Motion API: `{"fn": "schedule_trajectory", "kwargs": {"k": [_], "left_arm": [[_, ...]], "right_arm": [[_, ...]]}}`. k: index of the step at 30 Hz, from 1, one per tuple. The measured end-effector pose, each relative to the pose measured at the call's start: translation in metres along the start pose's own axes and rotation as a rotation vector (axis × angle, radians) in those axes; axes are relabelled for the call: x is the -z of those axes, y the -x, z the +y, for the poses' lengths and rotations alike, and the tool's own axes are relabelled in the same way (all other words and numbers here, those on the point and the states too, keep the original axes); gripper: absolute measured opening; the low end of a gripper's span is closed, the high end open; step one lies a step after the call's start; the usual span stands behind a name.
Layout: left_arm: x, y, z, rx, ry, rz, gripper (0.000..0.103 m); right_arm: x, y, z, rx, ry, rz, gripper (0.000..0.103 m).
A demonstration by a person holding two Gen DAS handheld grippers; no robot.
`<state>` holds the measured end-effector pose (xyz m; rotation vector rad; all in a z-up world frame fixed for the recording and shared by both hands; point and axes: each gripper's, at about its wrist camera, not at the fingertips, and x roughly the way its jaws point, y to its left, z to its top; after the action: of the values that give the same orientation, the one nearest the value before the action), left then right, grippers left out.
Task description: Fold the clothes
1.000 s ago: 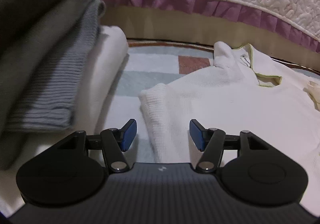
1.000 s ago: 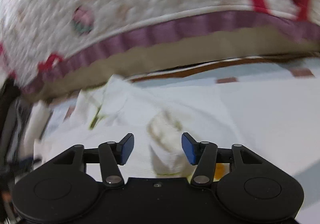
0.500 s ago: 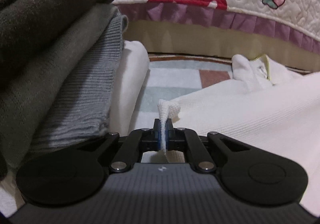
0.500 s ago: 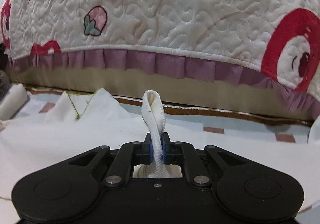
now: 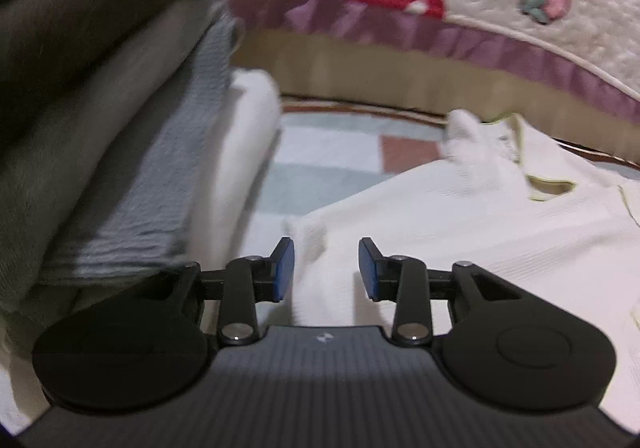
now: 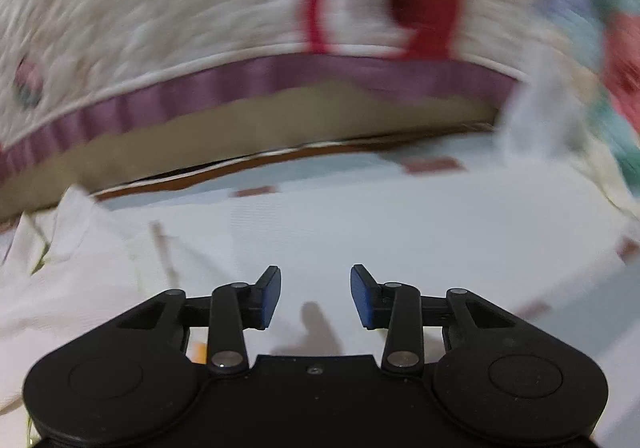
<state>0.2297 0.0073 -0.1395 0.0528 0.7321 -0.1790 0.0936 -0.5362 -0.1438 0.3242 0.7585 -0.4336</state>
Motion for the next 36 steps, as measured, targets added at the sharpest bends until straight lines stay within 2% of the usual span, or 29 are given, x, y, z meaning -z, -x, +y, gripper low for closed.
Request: {"fn": "schedule_trajectory", "kwargs": {"k": [3, 6, 11, 13, 15, 17, 19, 20, 23, 25, 26, 27, 29, 31, 33, 36], "left_arm": [[-0.002, 0.014, -0.030, 0.032, -0.063, -0.022, 0.042], [-0.002, 0.027, -0.061, 0.100, -0.103, -0.024, 0.042], [0.010, 0.057, -0.128, 0.254, -0.139, 0.047, 0.044], [0.016, 0.067, -0.161, 0.298, -0.185, 0.062, 0.045], [0.020, 0.074, -0.196, 0.323, -0.241, 0.064, 0.046], [0.021, 0.077, -0.230, 0.356, -0.271, 0.074, 0.046], [0.018, 0.078, -0.264, 0.427, -0.293, 0.098, 0.046], [0.015, 0.079, -0.281, 0.470, -0.300, 0.107, 0.046], [0.010, 0.078, -0.337, 0.554, -0.342, 0.098, 0.044], [0.009, 0.070, -0.377, 0.589, -0.403, 0.076, 0.042], [0.011, 0.064, -0.397, 0.597, -0.444, 0.058, 0.034], [0.014, 0.058, -0.417, 0.600, -0.485, 0.039, 0.031], [0.019, 0.045, -0.447, 0.590, -0.535, 0.026, 0.031], [0.022, 0.032, -0.469, 0.599, -0.529, 0.047, 0.031], [0.026, 0.022, -0.486, 0.590, -0.536, 0.057, 0.031], [0.037, 0.007, -0.507, 0.541, -0.579, 0.078, 0.031]], "right_arm": [[0.006, 0.021, -0.051, 0.050, -0.056, 0.026, 0.044], [0.011, 0.044, -0.099, 0.059, -0.109, 0.044, 0.044], [0.018, 0.071, -0.159, 0.037, -0.160, 0.037, 0.050], [0.018, 0.073, -0.179, 0.045, -0.171, 0.027, 0.052], [0.019, 0.073, -0.196, 0.087, -0.163, 0.004, 0.056], [0.020, 0.073, -0.207, 0.209, -0.125, -0.047, 0.056], [0.018, 0.068, -0.221, 0.245, -0.118, -0.084, 0.056], [0.016, 0.063, -0.229, 0.228, -0.131, -0.088, 0.054], [0.008, 0.044, -0.257, 0.130, -0.217, -0.068, 0.028], [0.000, 0.032, -0.268, 0.105, -0.249, -0.061, 0.027], [-0.003, 0.027, -0.269, 0.119, -0.234, -0.056, 0.027], [-0.002, 0.021, -0.266, 0.152, -0.201, -0.048, 0.028], [0.004, 0.012, -0.261, 0.191, -0.146, -0.020, 0.029], [0.012, 0.010, -0.264, 0.158, -0.138, -0.006, 0.032], [0.016, 0.012, -0.274, 0.096, -0.176, -0.026, 0.050], [0.014, 0.007, -0.293, 0.046, -0.297, -0.049, 0.055]]}}
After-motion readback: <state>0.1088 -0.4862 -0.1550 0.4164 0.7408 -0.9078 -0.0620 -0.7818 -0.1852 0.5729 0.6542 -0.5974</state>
